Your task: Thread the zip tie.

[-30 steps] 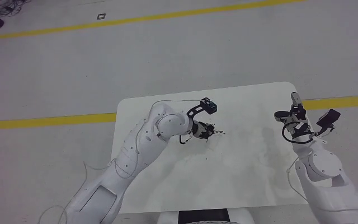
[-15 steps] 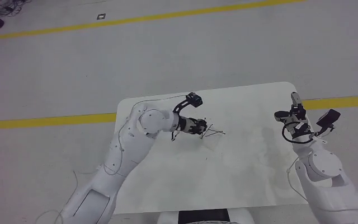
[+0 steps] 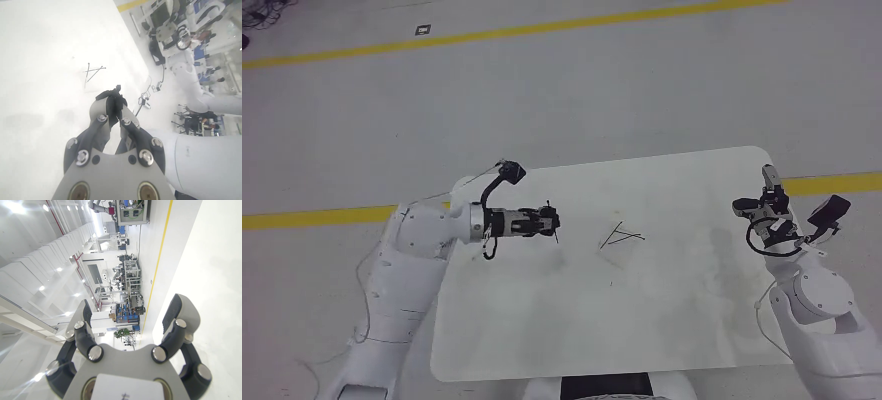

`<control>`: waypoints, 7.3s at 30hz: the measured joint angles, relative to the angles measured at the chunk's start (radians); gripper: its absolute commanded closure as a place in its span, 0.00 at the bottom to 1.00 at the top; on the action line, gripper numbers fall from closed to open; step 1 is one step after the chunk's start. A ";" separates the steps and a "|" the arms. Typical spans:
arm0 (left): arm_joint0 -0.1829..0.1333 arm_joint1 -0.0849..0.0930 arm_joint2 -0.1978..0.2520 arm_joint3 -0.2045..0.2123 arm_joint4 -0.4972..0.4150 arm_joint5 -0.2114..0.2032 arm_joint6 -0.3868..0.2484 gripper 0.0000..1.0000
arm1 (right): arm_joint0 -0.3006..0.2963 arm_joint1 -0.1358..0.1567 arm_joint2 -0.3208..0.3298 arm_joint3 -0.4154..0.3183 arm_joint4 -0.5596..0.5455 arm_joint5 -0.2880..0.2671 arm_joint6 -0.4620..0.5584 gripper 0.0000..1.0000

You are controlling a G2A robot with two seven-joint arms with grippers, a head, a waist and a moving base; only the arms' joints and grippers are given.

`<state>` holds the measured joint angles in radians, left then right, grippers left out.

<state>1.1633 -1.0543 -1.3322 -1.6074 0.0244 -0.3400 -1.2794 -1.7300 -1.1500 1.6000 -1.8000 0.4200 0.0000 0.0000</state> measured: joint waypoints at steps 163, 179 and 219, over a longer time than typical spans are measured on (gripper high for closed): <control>-0.017 0.109 0.042 0.244 -0.618 0.025 -0.111 1.00 | 0.383 -0.162 -0.698 0.437 -0.514 0.088 0.034 0.29; -0.017 0.109 0.042 0.244 -0.618 0.025 -0.111 1.00 | 0.407 -0.186 -0.715 0.498 -0.585 0.107 -0.012 0.51; -0.017 0.109 0.042 0.244 -0.618 0.025 -0.111 1.00 | 0.404 -0.223 -0.670 0.549 -0.594 0.054 0.008 0.56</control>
<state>1.1460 -0.9455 -1.2897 -1.3631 -0.5941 -0.3148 -1.3900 -1.3257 -1.3734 0.9300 -1.2509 -0.1738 0.0545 0.0079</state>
